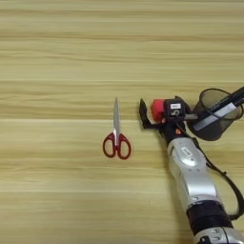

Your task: Move the objects on the table

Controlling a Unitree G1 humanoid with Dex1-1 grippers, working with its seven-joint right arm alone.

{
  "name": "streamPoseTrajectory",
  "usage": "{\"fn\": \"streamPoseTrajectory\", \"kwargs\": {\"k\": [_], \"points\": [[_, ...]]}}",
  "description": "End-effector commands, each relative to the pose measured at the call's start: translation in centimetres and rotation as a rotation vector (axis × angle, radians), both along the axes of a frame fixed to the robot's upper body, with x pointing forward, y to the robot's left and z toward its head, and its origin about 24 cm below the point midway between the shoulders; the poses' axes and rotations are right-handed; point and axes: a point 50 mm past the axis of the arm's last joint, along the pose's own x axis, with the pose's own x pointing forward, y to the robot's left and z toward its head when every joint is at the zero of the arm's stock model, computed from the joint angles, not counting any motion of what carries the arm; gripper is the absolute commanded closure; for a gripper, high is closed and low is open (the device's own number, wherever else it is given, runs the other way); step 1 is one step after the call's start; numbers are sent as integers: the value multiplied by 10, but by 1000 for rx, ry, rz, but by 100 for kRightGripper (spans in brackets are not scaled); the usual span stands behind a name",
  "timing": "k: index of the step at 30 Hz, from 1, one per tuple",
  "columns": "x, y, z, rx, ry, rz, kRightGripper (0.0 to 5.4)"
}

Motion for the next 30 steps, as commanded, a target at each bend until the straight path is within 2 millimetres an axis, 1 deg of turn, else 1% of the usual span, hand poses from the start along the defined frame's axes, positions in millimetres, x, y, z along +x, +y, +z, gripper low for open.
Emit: {"fn": "streamPoseTrajectory", "kwargs": {"k": [1, 17, 21, 30], "points": [[17, 3, 23, 17, -81, 11, 3], [18, 6, 14, 54, -19, 27, 3], [19, 6, 14, 60, -15, 30, 38], [18, 7, 14, 67, -13, 39, 143]]}}
